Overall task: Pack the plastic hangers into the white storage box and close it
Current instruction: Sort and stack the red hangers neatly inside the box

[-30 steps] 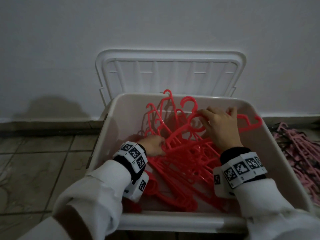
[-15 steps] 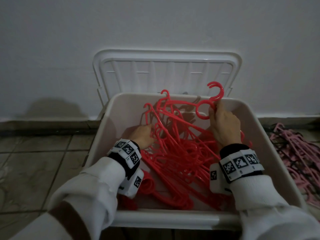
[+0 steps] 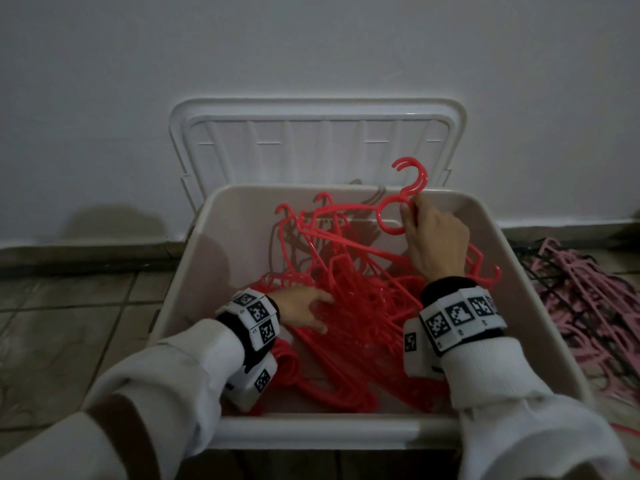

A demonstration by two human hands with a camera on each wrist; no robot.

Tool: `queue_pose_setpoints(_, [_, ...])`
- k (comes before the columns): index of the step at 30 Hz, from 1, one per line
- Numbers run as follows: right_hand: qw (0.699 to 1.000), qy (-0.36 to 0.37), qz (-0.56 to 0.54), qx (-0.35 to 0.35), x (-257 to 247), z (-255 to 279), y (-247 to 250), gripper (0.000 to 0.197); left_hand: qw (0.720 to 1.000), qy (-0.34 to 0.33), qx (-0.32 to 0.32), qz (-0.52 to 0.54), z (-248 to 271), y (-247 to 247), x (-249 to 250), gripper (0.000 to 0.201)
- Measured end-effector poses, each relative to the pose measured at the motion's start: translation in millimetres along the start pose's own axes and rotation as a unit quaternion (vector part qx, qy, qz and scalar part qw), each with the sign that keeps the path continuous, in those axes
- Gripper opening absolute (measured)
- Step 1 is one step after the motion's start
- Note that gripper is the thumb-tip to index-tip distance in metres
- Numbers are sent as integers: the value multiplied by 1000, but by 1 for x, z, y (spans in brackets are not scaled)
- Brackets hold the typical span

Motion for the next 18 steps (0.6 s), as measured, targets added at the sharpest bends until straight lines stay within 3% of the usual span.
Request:
queue_pose_setpoints(2, [1000,6,2,-5,-1,-1,-3,35,999,-2,-21,-37,-1,-7,-1,77])
queue_pose_setpoints(7, [1000,19,-3,-20,-5,0,-6,33,992,-1,39,-123,-1,5,1,71])
queue_pose_setpoints(12, [999,29,-4,-34,-9,1,-8,32,997,-3,25,-68,-2,0,3,73])
queue_pose_setpoints(15, [999,29,-9,-34,-8,0,-8,32,998,-36,24,-33,0,1,9,60])
queue_pose_setpoints(18, [999,32,-15,-24,-7,0,-7,33,995,-78,59,27,1,15,20,27])
Point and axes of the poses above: each hand's wrist, its own z-axis away from the middle knuckle, its own y-axis out of the back of the hand, x = y × z, the point moved 9 cm from there along -z, towards the middle knuckle, and after that the axes turned 9 degrees about -z, right-handed, at the moved point
